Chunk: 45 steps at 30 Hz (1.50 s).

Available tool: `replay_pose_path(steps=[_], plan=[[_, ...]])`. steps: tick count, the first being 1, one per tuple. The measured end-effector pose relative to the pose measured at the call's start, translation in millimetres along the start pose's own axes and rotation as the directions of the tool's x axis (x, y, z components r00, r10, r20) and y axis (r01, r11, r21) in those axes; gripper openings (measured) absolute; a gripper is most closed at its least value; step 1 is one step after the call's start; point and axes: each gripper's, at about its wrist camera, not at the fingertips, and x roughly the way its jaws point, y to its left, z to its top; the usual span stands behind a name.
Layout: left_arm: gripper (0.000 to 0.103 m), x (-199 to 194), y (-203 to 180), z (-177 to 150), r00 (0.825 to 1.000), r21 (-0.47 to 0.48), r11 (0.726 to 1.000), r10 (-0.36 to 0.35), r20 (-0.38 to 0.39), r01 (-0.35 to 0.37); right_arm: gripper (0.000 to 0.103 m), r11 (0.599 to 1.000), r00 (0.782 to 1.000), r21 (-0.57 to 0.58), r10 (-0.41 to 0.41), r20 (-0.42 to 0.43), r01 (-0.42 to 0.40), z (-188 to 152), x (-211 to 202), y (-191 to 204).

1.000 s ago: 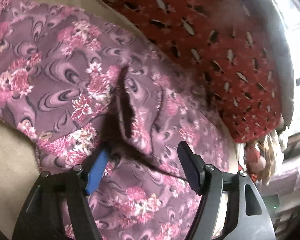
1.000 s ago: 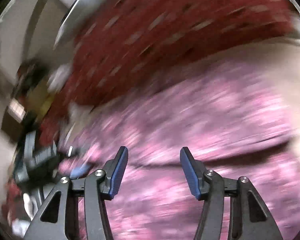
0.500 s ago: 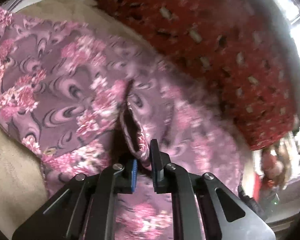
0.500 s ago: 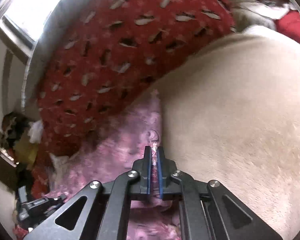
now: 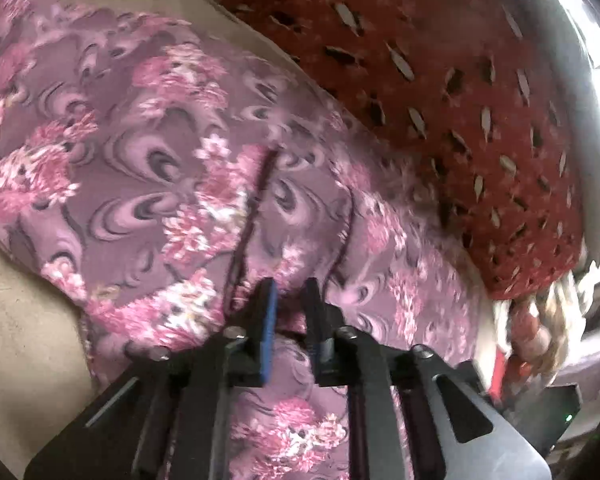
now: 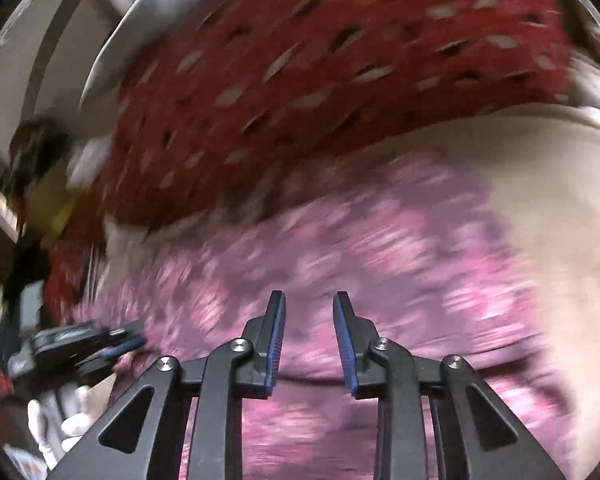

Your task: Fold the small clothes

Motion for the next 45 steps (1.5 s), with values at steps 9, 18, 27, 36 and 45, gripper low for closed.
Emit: replay_pose_path(steps=[9, 18, 27, 36, 45], plan=[[0.058, -86.3, 47.9, 29.6, 0.983, -0.127, 0.987, -0.082, 0.165, 0.103, 0.027, 0.981, 0.991, -0.159, 0.098, -0.087, -0.111, -3.1, 76.6, 113.1], [0.060, -155.4, 162.9, 64.7, 0.971, -0.315, 0.949, 0.056, 0.234, 0.022, 0.037, 0.967, 0.994, -0.243, 0.058, -0.091, -0.078, -24.8, 111.6, 130.2], [0.062, -145.9, 214.1, 104.3, 0.956, -0.332, 0.933, 0.212, 0.205, -0.136, 0.037, 0.967, 0.994, -0.240, 0.070, -0.086, -0.089, -27.8, 111.8, 129.3], [0.014, -176.3, 243.5, 200.9, 0.920, -0.337, 0.894, 0.360, 0.152, -0.294, 0.037, 0.967, 0.992, -0.226, 0.097, -0.083, -0.114, -23.7, 107.7, 122.6], [0.036, -197.3, 280.6, 191.0, 0.965, -0.440, 0.890, 0.208, 0.157, -0.120, 0.037, 0.968, 0.989, -0.210, 0.126, -0.082, -0.141, -21.6, 109.9, 117.3]])
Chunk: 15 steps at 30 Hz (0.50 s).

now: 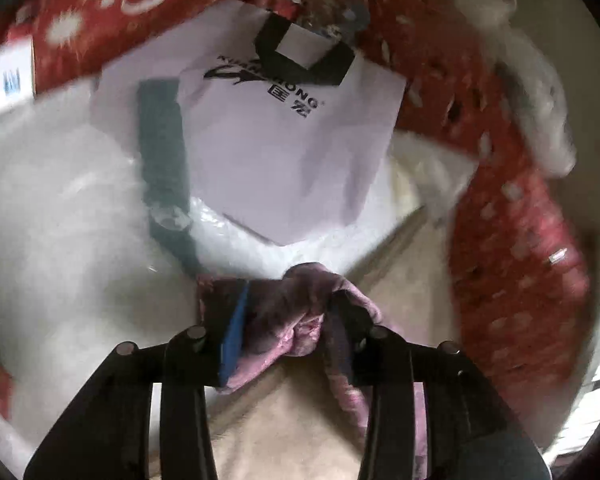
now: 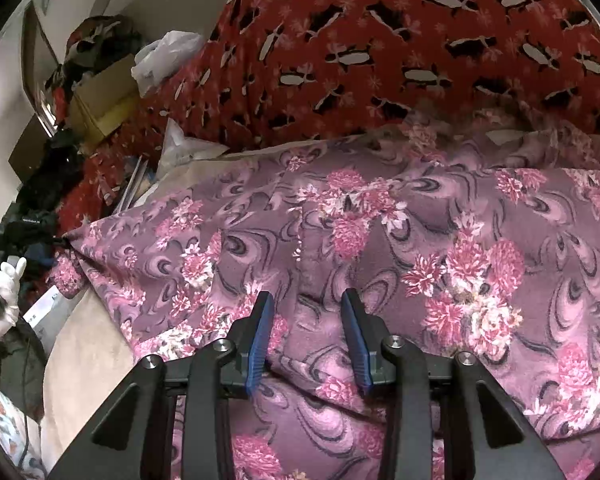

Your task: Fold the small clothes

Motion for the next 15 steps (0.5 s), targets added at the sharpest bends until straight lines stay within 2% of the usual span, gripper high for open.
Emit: replay_pose_path(steps=[2, 5, 7, 10, 12, 15], plan=[[0.037, -5.3, 9.8, 0.8, 0.997, -0.057, 0.995, -0.076, 0.010, 0.077, 0.037, 1.000, 1.000, 0.003, 0.007, 0.001, -0.007, 0.3, 0.2, -1.3], [0.038, -31.4, 13.5, 6.3, 0.984, -0.091, 0.988, -0.109, 0.142, 0.123, 0.037, 1.000, 1.000, 0.009, 0.019, 0.004, -0.019, 0.7, 0.9, -3.3], [0.044, -45.1, 9.6, 14.2, 0.980, -0.087, 0.988, -0.114, 0.162, 0.129, 0.037, 1.000, 1.000, 0.012, 0.024, 0.005, -0.024, 0.5, 1.2, -3.9], [0.058, -50.0, -2.3, 9.6, 0.989, -0.016, 0.997, -0.076, 0.123, 0.079, 0.037, 0.999, 1.000, 0.015, 0.030, 0.007, -0.030, 0.9, 1.7, -4.6], [0.059, -37.6, -5.1, -10.1, 0.995, 0.056, 0.997, -0.057, 0.079, 0.053, 0.037, 0.999, 0.999, 0.017, 0.033, 0.009, -0.033, 1.0, 2.1, -5.1], [0.059, -1.4, 4.9, -50.7, 0.995, 0.083, 0.992, -0.097, -0.033, 0.099, 0.037, 0.999, 0.999, 0.017, 0.031, 0.011, -0.032, -0.1, 2.2, -5.1]])
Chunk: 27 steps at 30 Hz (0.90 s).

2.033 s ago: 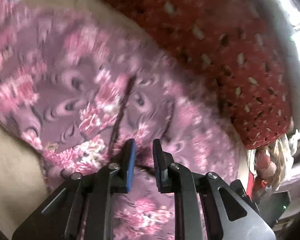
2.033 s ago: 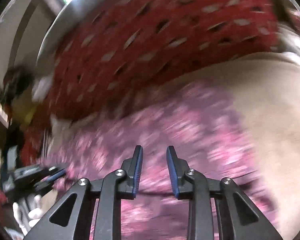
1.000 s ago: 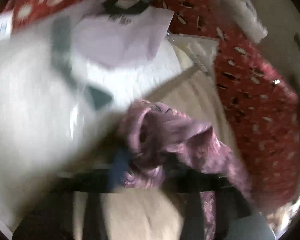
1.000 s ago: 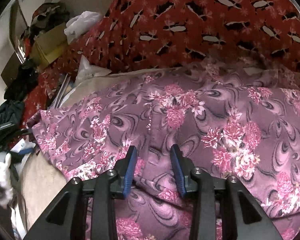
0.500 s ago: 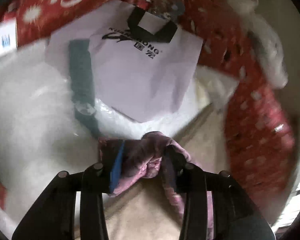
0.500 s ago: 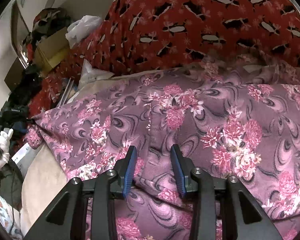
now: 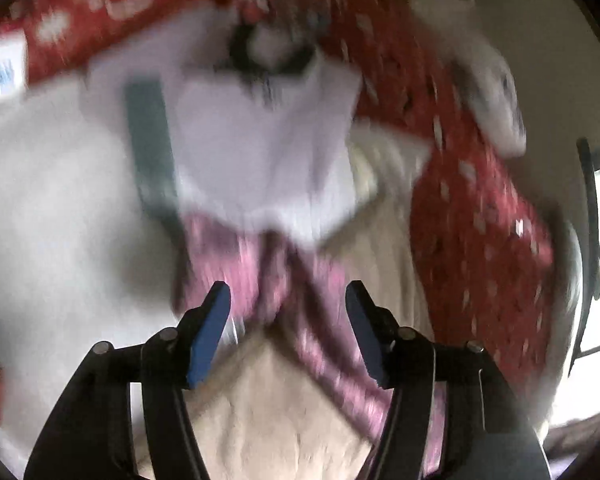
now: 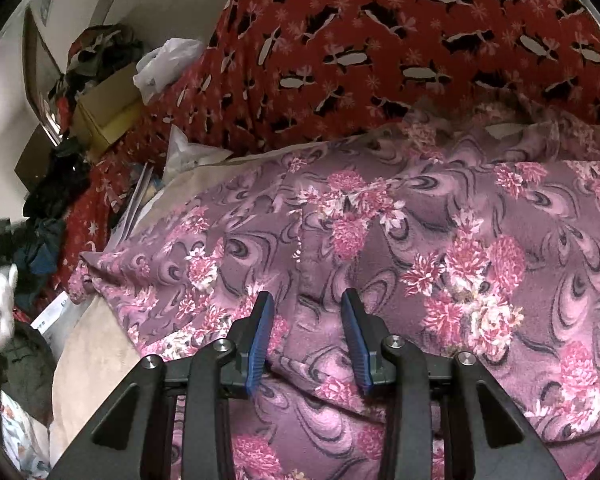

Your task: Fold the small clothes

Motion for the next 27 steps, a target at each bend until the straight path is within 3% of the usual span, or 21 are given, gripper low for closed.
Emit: replay_pose_path(steps=[3, 5, 11, 14, 20, 22, 25, 26, 27], plan=[[0.059, 35.8, 8.6, -26.2, 0.993, -0.058, 0.997, -0.065, -0.096, 0.060, 0.037, 1.000, 1.000, -0.002, -0.003, -0.001, 0.003, 0.1, 0.0, 0.1], [0.059, 54.3, 9.7, -33.1, 0.991, -0.095, 0.994, -0.069, -0.111, 0.059, 0.037, 1.000, 1.000, -0.003, -0.004, -0.001, 0.004, 0.2, -0.3, 0.4], [0.056, 57.7, 7.1, -4.3, 0.996, -0.241, 0.966, -0.088, 0.028, 0.092, 0.037, 1.000, 1.000, 0.001, 0.001, 0.001, -0.001, 0.4, -0.7, 0.0], [0.004, 47.7, 2.3, 11.2, 0.992, -0.245, 0.963, -0.100, 0.073, 0.115, 0.037, 1.000, 1.000, 0.008, 0.012, 0.003, -0.012, 0.5, -0.7, -1.0], [0.004, 30.6, 2.1, 1.9, 0.996, -0.181, 0.984, 0.015, 0.083, 0.000, 0.037, 0.999, 0.999, 0.022, 0.031, 0.011, -0.032, 0.5, -1.3, -3.5], [0.004, 21.1, 24.3, -5.0, 0.992, -0.255, 0.967, 0.015, 0.125, 0.018, 0.037, 0.999, 0.999, 0.026, 0.036, 0.012, -0.036, 0.1, -1.8, -4.2], [0.005, 16.8, 42.8, -18.8, 0.988, -0.325, 0.942, -0.043, 0.147, 0.089, 0.037, 0.999, 0.999, 0.026, 0.036, 0.013, -0.036, 0.1, -1.6, -4.6], [0.010, 16.0, 42.8, -23.6, 0.986, -0.320, 0.942, -0.054, 0.156, 0.102, 0.037, 0.999, 0.999, 0.026, 0.036, 0.013, -0.037, 0.1, -1.6, -4.6], [0.028, 16.0, 41.1, -27.8, 0.985, -0.306, 0.946, -0.066, 0.157, 0.112, 0.037, 0.999, 0.999, 0.026, 0.037, 0.013, -0.038, 0.1, -1.7, -4.6]])
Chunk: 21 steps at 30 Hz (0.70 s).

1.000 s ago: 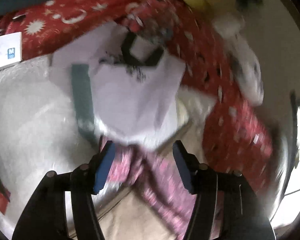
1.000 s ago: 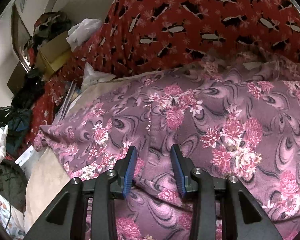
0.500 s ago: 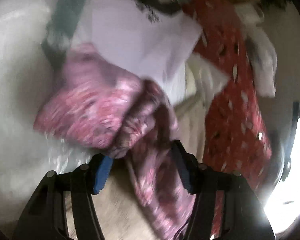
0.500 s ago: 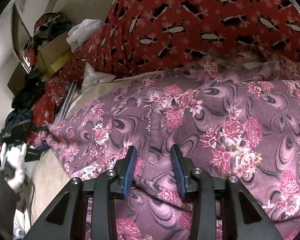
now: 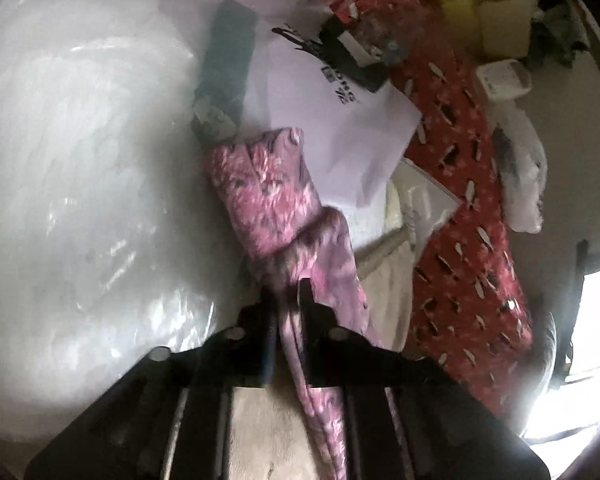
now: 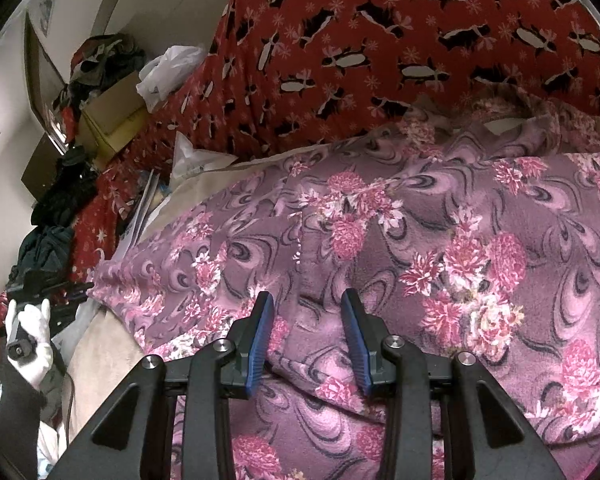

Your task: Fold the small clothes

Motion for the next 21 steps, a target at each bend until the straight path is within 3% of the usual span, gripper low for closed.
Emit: replay_pose_path(steps=[1, 2, 3, 8, 9, 10, 11, 12, 13, 16, 21], plan=[[0.040, 1.4, -1.8, -3.7, 1.000, 0.010, 1.000, -0.014, -0.011, 0.014, 0.037, 1.000, 1.000, 0.000, 0.000, 0.000, 0.000, 0.0, 0.0, 0.0], [0.068, 3.4, -4.0, -8.2, 0.999, 0.016, 0.999, -0.032, -0.021, 0.033, 0.037, 1.000, 1.000, 0.000, 0.000, 0.000, 0.000, 0.1, 0.0, 0.1], [0.083, 7.1, -5.6, -12.2, 0.999, 0.021, 0.999, -0.044, -0.028, 0.044, 0.037, 1.000, 1.000, 0.000, 0.000, 0.000, 0.000, 0.1, 0.1, 0.1], [0.083, 32.2, -8.5, -10.6, 0.998, -0.016, 1.000, 0.012, -0.055, -0.013, 0.037, 1.000, 1.000, 0.000, 0.000, -0.001, 0.000, 0.1, 0.1, 0.0], [0.077, 31.7, -11.0, -8.7, 0.999, -0.027, 1.000, 0.010, -0.044, -0.011, 0.037, 1.000, 1.000, 0.000, 0.000, -0.001, 0.000, 0.1, 0.2, 0.1], [0.063, 30.3, -15.3, -7.2, 0.999, -0.029, 1.000, 0.011, -0.035, -0.012, 0.037, 1.000, 1.000, 0.000, 0.000, -0.001, 0.000, 0.2, 0.2, 0.0], [0.013, 30.6, -22.8, -6.3, 0.999, -0.006, 1.000, -0.001, -0.052, 0.001, 0.037, 1.000, 1.000, 0.000, 0.000, -0.001, 0.000, 0.3, 0.3, 0.0], [0.003, 32.2, -30.0, -7.3, 0.997, 0.017, 1.000, -0.012, -0.082, 0.014, 0.037, 1.000, 1.000, 0.000, 0.001, -0.001, -0.001, 0.3, 0.2, -0.1], [0.002, 29.9, -38.5, -11.0, 0.996, 0.043, 0.999, -0.002, -0.091, 0.006, 0.037, 1.000, 1.000, 0.001, 0.001, -0.001, -0.001, 0.3, 0.3, -0.2], [0.002, 8.4, -75.4, -37.7, 0.999, 0.190, 0.981, 0.031, -0.023, -0.026, 0.037, 1.000, 1.000, 0.007, 0.003, -0.005, -0.003, 0.4, 0.0, 0.0], [0.002, -16.7, -138.7, -95.7, 1.000, 0.399, 0.917, 0.011, -0.016, -0.004, 0.037, 0.999, 0.998, 0.041, -0.007, -0.067, 0.009, 8.8, -7.3, -0.5]])
